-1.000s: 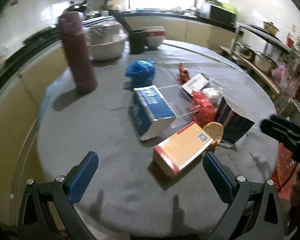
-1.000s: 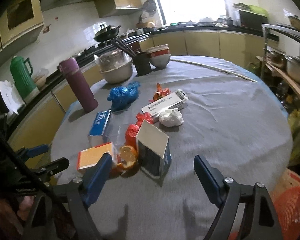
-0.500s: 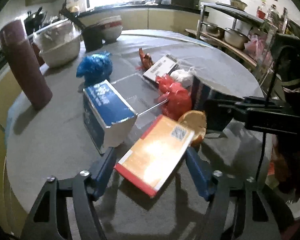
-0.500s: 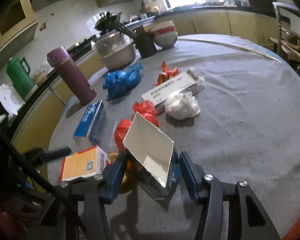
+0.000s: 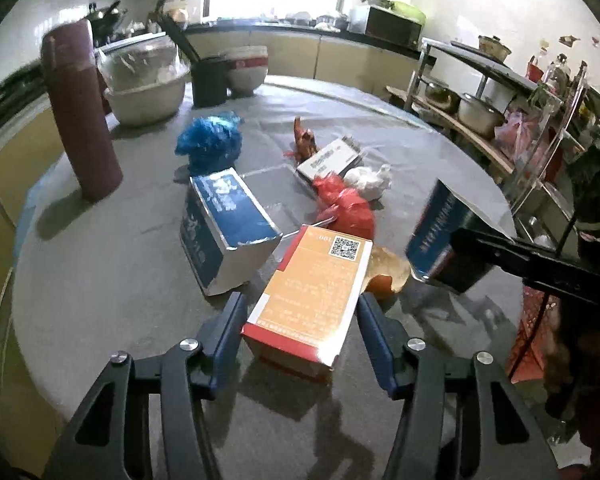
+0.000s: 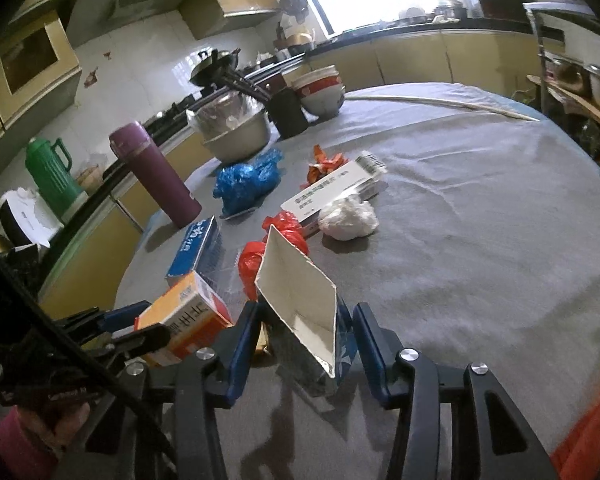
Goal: Collect trash
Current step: 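Carry both boxes to the red basket and open both grippers to drop them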
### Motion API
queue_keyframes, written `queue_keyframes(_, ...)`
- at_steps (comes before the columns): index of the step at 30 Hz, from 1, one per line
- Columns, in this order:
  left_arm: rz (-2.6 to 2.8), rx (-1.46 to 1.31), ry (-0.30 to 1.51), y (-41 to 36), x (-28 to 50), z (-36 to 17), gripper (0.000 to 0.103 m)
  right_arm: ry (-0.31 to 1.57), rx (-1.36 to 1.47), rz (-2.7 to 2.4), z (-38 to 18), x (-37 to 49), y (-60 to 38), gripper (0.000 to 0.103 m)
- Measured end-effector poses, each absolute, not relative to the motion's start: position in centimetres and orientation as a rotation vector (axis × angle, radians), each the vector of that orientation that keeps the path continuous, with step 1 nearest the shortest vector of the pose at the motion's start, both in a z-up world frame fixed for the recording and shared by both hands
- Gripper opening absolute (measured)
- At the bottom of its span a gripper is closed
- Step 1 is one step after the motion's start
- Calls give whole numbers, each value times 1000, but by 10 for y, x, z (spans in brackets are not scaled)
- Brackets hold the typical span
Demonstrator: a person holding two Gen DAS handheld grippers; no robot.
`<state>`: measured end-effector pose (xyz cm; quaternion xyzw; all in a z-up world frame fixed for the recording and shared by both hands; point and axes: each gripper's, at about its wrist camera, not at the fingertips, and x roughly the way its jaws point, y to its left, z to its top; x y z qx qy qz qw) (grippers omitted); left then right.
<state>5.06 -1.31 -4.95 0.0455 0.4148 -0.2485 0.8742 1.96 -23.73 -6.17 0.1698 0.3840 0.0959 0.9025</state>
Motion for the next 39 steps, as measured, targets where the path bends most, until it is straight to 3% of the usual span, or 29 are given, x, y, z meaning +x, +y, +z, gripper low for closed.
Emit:
queue_keyframes(19, -708, 212, 784, -106, -15, -14, 58, 699, 516, 21, -40, -97, -345, 51)
queue_keyframes(29, -981, 352, 807, -225, -61, -24, 59, 736, 606, -276, -66, -197, -435, 51)
queue_keyframes(39, -1108, 526, 873, -337, -107, -61, 59, 751, 766, -442, -105, -263, -496, 58)
